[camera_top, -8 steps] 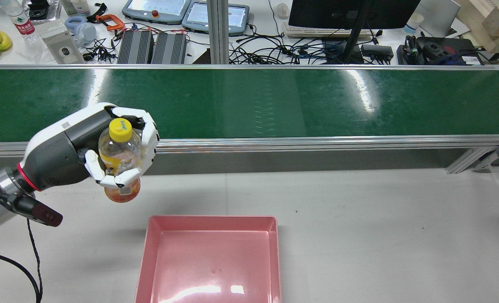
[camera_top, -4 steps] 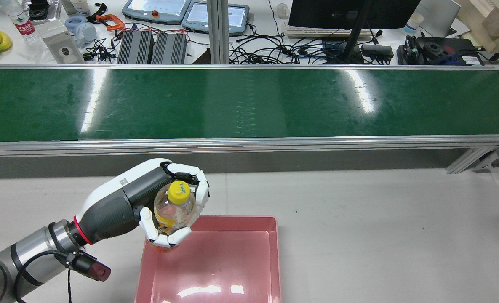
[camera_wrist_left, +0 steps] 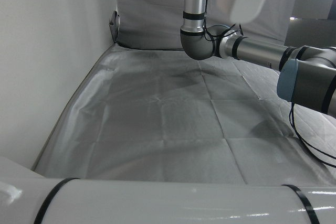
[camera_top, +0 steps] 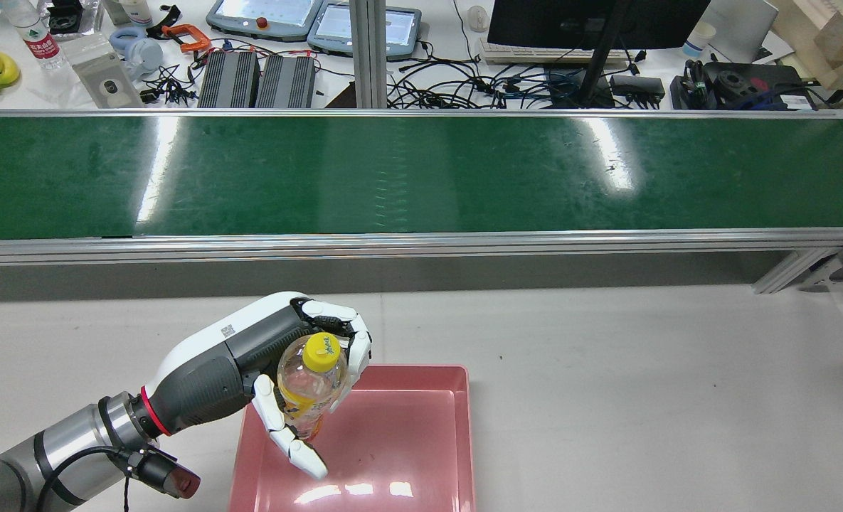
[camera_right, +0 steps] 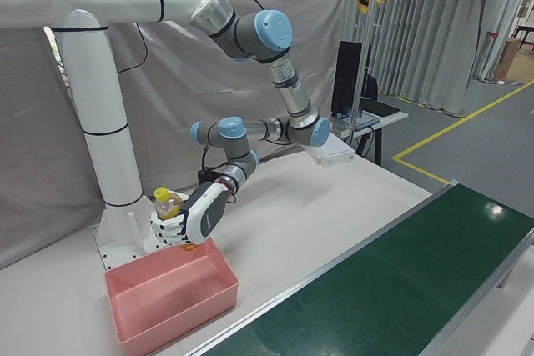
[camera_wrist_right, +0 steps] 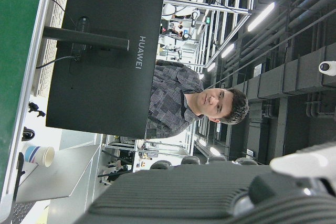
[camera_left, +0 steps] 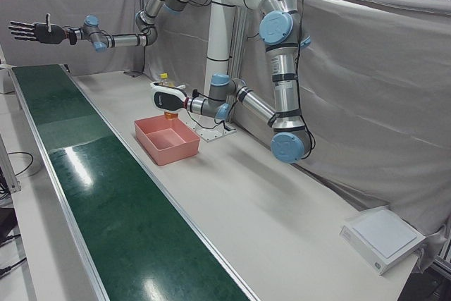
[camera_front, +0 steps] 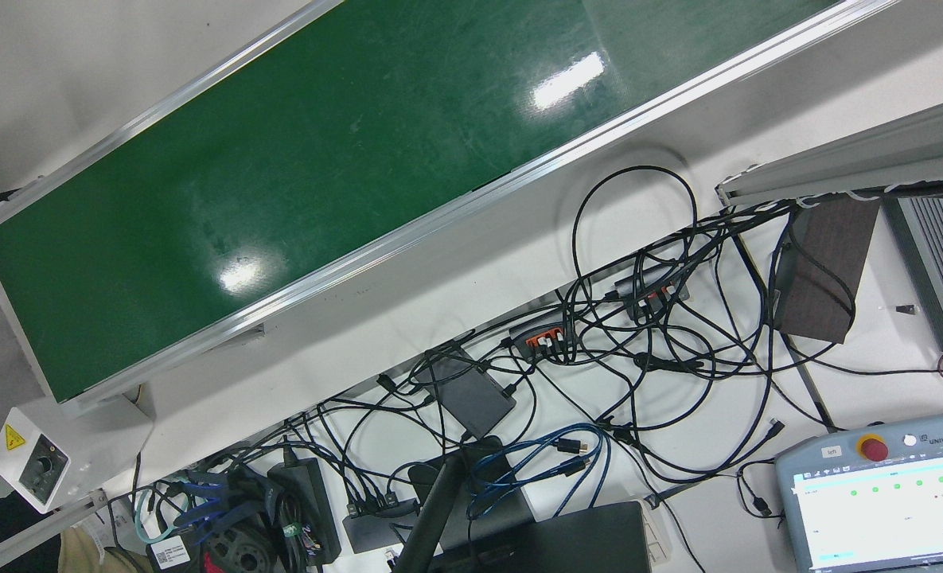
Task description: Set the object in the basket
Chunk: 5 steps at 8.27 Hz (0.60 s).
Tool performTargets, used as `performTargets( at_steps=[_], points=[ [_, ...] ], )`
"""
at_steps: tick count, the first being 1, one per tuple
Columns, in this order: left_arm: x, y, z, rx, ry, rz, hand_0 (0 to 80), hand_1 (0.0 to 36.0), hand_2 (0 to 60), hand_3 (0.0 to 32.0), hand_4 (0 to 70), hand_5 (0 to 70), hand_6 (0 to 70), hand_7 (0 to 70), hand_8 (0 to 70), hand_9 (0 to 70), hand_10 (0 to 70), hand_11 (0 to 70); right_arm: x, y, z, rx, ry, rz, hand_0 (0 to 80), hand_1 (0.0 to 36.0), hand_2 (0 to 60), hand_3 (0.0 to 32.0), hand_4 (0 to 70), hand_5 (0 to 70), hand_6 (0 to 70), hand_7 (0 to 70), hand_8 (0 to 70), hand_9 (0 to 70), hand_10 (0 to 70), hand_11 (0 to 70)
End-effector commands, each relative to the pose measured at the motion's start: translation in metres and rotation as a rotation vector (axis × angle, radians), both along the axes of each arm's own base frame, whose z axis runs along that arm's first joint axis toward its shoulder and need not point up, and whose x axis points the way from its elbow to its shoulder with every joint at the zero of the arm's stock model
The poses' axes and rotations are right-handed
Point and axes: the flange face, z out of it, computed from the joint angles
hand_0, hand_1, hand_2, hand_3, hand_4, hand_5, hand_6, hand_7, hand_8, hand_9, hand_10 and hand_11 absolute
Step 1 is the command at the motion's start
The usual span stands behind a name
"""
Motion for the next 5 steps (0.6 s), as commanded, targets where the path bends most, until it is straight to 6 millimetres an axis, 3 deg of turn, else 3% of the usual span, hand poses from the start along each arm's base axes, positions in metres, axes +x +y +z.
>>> performTargets(
  at_steps=[1, 2, 5],
  points=[
    [0.0029, 0.0062, -0.0034, 0.026, -0.015, 0.037, 59.6, 9.1, 0.0, 0.0, 1.8, 4.6, 0.3, 7.2, 0.0, 0.0, 3.8, 7.6, 0.0000, 0.0000, 0.0001, 0.000, 0.000, 0.000, 0.0, 0.0, 0.0, 0.0, 0.0, 0.0, 0.0, 0.0, 0.0, 0.0, 0.0, 0.0],
    [0.0029, 0.0062, -0.0032, 0.027, -0.018, 0.036, 58.2, 8.5, 0.0, 0.0, 2.5, 0.0, 0.0, 4.7, 0.0, 0.0, 0.0, 0.9, 0.0000, 0.0000, 0.0001, 0.000, 0.001, 0.000, 0.0, 0.0, 0.0, 0.0, 0.0, 0.0, 0.0, 0.0, 0.0, 0.0, 0.0, 0.0],
    [0.0052, 0.0062, -0.0106, 0.027, -0.021, 0.036, 53.9, 6.4, 0.0, 0.0, 0.0, 0.0, 0.0, 2.4, 0.0, 0.0, 0.0, 0.0, 0.0000, 0.0000, 0.0001, 0.000, 0.001, 0.000, 0.0, 0.0, 0.0, 0.0, 0.0, 0.0, 0.0, 0.0, 0.0, 0.0, 0.0, 0.0]
  ],
)
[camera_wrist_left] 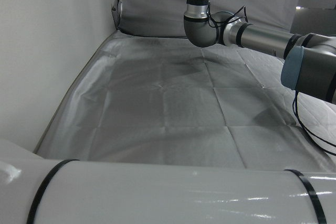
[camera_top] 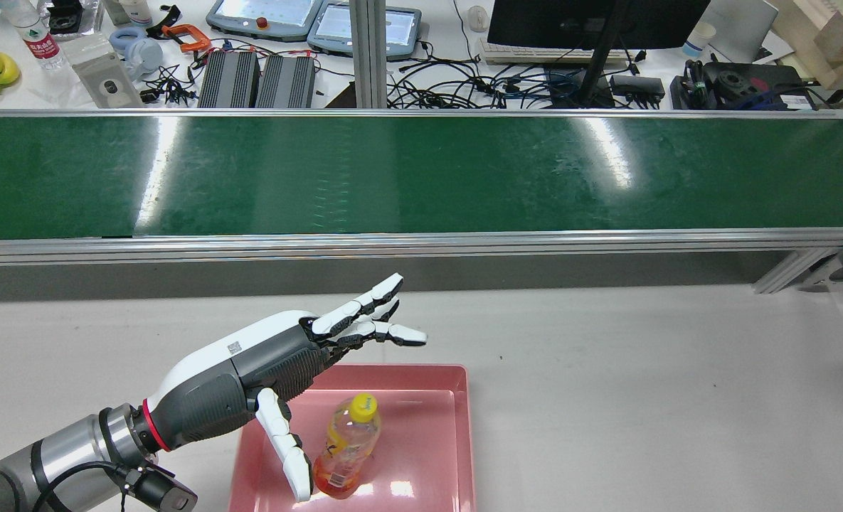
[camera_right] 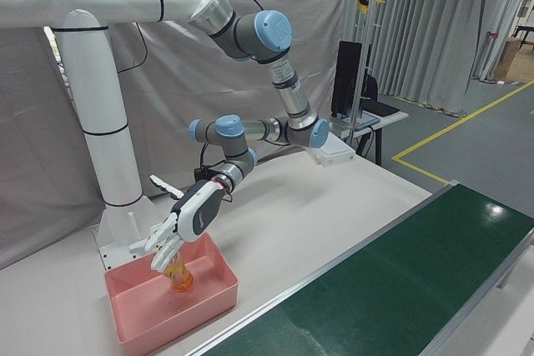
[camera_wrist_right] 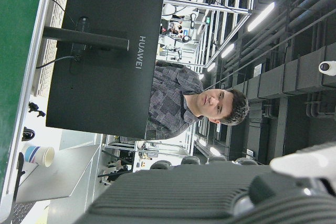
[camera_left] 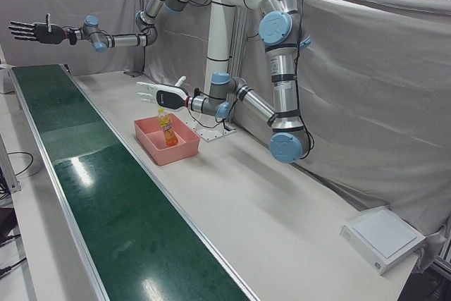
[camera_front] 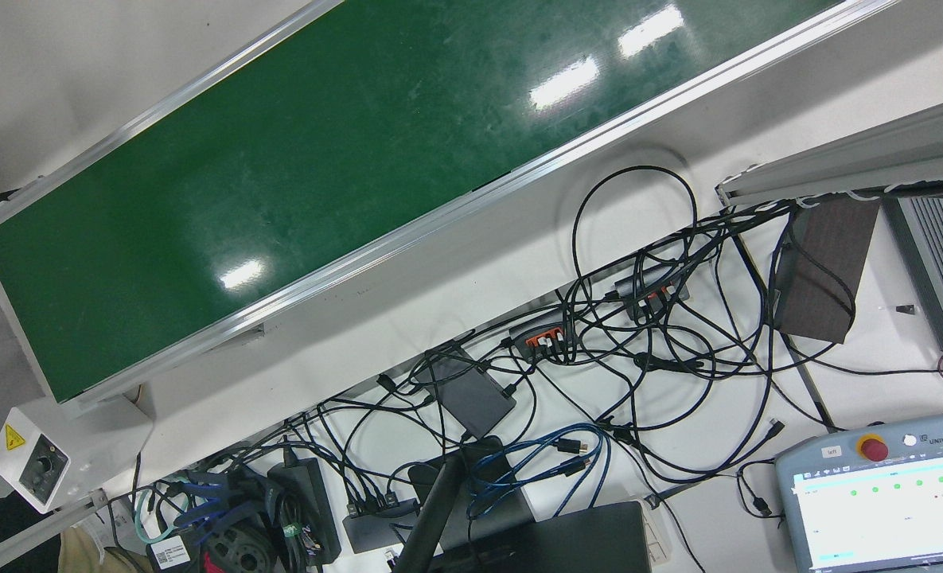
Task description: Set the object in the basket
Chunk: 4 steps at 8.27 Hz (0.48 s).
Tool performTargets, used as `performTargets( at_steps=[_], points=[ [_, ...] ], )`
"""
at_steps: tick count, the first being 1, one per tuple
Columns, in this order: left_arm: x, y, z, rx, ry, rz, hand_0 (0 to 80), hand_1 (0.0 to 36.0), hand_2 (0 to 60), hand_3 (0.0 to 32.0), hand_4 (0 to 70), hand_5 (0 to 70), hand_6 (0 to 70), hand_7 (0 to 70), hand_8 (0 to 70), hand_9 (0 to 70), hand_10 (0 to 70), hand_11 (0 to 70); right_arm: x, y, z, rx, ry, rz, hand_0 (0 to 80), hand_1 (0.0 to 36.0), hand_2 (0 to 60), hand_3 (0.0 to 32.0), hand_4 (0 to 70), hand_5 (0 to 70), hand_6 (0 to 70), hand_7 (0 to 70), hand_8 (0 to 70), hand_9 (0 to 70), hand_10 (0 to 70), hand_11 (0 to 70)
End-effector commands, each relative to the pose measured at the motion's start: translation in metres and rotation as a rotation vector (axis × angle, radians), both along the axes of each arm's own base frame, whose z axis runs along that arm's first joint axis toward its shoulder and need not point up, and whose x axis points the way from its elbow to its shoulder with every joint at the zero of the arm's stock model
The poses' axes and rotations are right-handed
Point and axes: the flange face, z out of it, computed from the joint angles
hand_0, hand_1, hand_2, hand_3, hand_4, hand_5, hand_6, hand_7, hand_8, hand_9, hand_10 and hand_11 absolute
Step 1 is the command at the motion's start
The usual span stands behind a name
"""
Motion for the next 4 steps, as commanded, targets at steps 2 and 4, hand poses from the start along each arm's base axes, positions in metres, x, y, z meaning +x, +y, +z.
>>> performTargets(
  at_steps=[2, 4],
  points=[
    [0.0020, -0.0003, -0.0044, 0.001, 0.000, 0.001, 54.8, 7.0, 0.0, 0.0, 0.0, 0.0, 0.0, 1.9, 0.0, 0.0, 0.0, 0.0, 0.0000, 0.0000, 0.0000, 0.000, 0.000, 0.000, 0.0, 0.0, 0.0, 0.0, 0.0, 0.0, 0.0, 0.0, 0.0, 0.0, 0.0, 0.0],
    [0.0029, -0.0007, -0.0034, 0.001, -0.003, -0.001, 54.8, 7.2, 0.0, 0.0, 0.0, 0.0, 0.0, 1.8, 0.0, 0.0, 0.0, 0.0, 0.0000, 0.0000, 0.0000, 0.000, 0.000, 0.000, 0.0, 0.0, 0.0, 0.0, 0.0, 0.0, 0.0, 0.0, 0.0, 0.0, 0.0, 0.0]
  ],
)
